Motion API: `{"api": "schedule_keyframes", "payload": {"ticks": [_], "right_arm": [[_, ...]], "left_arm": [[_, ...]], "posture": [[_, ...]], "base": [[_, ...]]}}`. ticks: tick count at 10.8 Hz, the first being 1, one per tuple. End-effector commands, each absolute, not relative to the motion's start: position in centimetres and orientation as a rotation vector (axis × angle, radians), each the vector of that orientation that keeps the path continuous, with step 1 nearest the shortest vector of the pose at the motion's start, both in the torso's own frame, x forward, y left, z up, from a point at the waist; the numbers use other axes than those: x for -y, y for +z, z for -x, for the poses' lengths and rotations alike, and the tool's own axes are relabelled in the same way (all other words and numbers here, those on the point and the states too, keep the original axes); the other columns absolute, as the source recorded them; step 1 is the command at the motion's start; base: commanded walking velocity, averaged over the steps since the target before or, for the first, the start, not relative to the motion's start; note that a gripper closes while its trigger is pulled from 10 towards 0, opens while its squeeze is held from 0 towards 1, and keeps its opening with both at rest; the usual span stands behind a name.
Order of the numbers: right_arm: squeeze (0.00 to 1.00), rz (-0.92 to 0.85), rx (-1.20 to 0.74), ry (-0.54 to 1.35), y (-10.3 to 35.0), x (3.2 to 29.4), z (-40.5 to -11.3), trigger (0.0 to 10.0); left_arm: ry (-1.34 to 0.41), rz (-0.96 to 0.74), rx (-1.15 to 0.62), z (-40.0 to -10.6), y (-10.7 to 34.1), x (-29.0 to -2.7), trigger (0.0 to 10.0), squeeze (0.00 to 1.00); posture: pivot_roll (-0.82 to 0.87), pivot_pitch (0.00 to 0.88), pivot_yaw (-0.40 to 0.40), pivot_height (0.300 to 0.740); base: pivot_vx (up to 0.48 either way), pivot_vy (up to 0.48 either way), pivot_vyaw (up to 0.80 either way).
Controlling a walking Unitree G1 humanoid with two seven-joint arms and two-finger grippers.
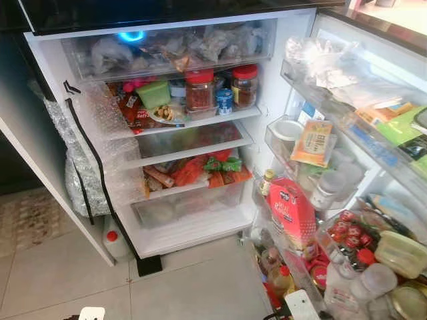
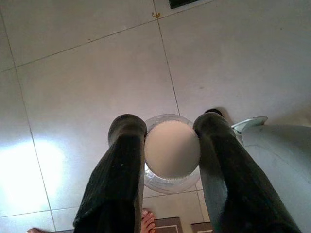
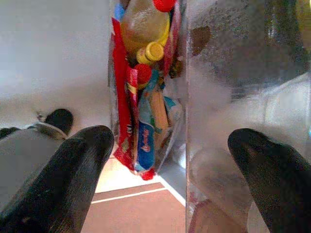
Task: Restocking fridge
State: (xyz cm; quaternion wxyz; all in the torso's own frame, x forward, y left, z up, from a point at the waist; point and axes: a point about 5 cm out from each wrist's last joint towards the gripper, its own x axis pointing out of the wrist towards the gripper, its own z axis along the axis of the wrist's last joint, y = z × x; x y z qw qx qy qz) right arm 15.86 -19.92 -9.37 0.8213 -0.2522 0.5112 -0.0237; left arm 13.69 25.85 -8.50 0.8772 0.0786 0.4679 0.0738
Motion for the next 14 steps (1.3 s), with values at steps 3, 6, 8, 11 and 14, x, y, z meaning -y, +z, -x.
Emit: {"api": "schedule_keyframes", "payload": {"ticks": [3,6,8,11,14], "right_arm": [[0.0,0.605,-1.066,-0.105,-9.0,20.2,-16.4,10.0],[0.0,0.685,-1.1,-0.232,-7.9,28.0,-13.8,10.0],[0.0,0.703,-1.099,-0.259,-7.5,29.1,-13.8,10.0],[0.0,0.665,-1.087,-0.254,-7.3,29.4,-14.1,10.0],[0.0,0.409,-1.143,-0.038,-9.4,24.2,-13.6,10.0]], "left_arm": [[0.168,-0.168,-0.974,-13.4,-8.5,-26.2,10.0,0.0],[0.17,-0.17,-0.967,-13.6,-8.4,-26.3,10.0,0.0],[0.173,-0.168,-0.965,-13.6,-8.4,-26.3,10.0,0.0],[0.172,-0.159,-0.96,-13.7,-8.4,-26.2,10.0,0.0],[0.177,-0.155,-0.943,-13.8,-8.3,-26.1,10.0,0.0]], "posture": [[0.07,0.0,0.003,0.74],[0.07,0.0,0.005,0.74],[0.07,0.0,0.004,0.74],[0.08,0.0,-0.003,0.74],[0.08,0.0,-0.006,0.74]], "base": [[0.0,0.0,0.0],[0.0,0.0,0.0],[0.0,0.0,0.0],[0.0,0.0,0.0],[0.0,0.0,0.0]]}}
